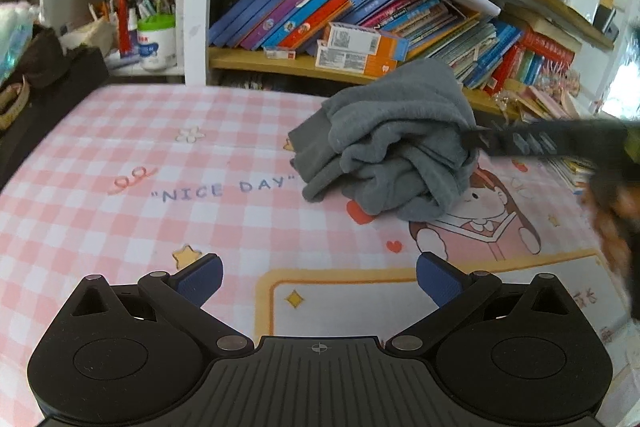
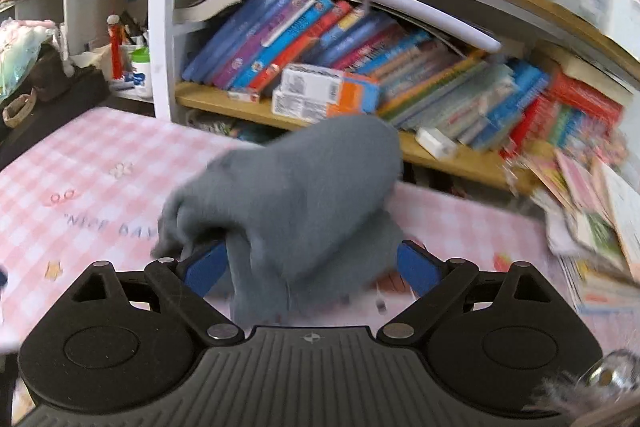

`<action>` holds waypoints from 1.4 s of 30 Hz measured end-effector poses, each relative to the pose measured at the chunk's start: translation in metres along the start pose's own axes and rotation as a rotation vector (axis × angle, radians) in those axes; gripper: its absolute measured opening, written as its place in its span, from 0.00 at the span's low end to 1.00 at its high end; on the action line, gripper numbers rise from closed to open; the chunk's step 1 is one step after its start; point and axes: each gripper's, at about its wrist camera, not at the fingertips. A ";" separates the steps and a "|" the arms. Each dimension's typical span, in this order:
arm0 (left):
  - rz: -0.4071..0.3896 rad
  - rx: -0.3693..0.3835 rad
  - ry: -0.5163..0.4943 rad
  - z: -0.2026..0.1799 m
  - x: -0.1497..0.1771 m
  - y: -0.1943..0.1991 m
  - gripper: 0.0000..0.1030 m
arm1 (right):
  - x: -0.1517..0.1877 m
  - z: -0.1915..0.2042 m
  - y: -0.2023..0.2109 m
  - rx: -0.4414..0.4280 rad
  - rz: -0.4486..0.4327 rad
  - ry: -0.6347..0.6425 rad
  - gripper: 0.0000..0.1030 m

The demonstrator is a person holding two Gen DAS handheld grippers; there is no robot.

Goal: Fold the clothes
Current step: 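Grasp the grey sweatshirt bundle with the right gripper and lift it, then shake the sweatshirt open with the right gripper and lay it on the table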

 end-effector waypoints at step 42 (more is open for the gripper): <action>-0.179 0.001 0.328 0.116 -0.023 0.031 0.99 | 0.058 -0.064 0.109 0.182 -0.045 -0.689 0.14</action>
Point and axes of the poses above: each gripper's, at about its wrist camera, not at the fingertips, and y roughly against the way its jaws point, z to its left, x to its underside, and after that the axes turned 5 degrees about y, right-handed
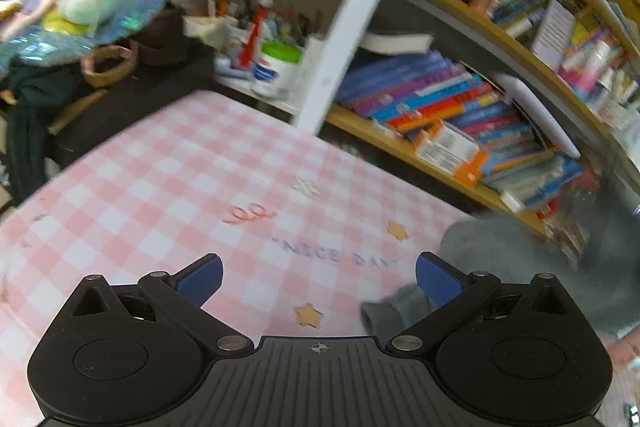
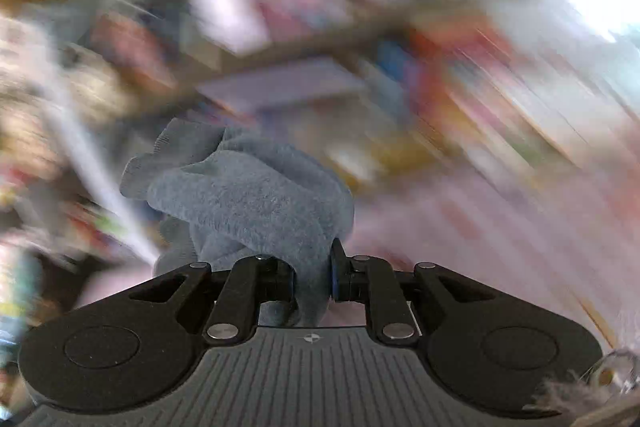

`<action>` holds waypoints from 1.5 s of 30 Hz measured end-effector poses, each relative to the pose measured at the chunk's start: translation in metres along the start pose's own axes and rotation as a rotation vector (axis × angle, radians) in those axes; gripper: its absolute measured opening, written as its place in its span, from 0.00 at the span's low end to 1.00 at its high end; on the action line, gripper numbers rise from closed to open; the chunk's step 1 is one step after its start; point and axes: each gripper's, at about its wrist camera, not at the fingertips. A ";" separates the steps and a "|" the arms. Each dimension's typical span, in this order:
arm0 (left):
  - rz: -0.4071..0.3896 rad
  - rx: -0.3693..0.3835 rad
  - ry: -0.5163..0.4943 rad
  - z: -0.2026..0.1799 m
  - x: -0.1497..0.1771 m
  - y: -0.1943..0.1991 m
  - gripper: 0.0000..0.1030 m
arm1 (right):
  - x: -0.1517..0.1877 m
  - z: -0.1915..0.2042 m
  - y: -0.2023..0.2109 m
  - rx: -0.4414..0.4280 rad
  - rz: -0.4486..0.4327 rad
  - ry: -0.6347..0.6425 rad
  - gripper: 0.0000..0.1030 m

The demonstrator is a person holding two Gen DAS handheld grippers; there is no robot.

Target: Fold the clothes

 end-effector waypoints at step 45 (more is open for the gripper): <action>0.420 0.116 -0.194 -0.079 0.047 -0.053 0.79 | 0.133 -0.008 -0.050 0.336 0.254 1.138 0.46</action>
Point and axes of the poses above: each gripper's, at about its wrist camera, not at the fingertips, and y roughly against the way its jaws point, z to its left, x to its underside, and after that the axes turned 5 degrees about y, right-handed
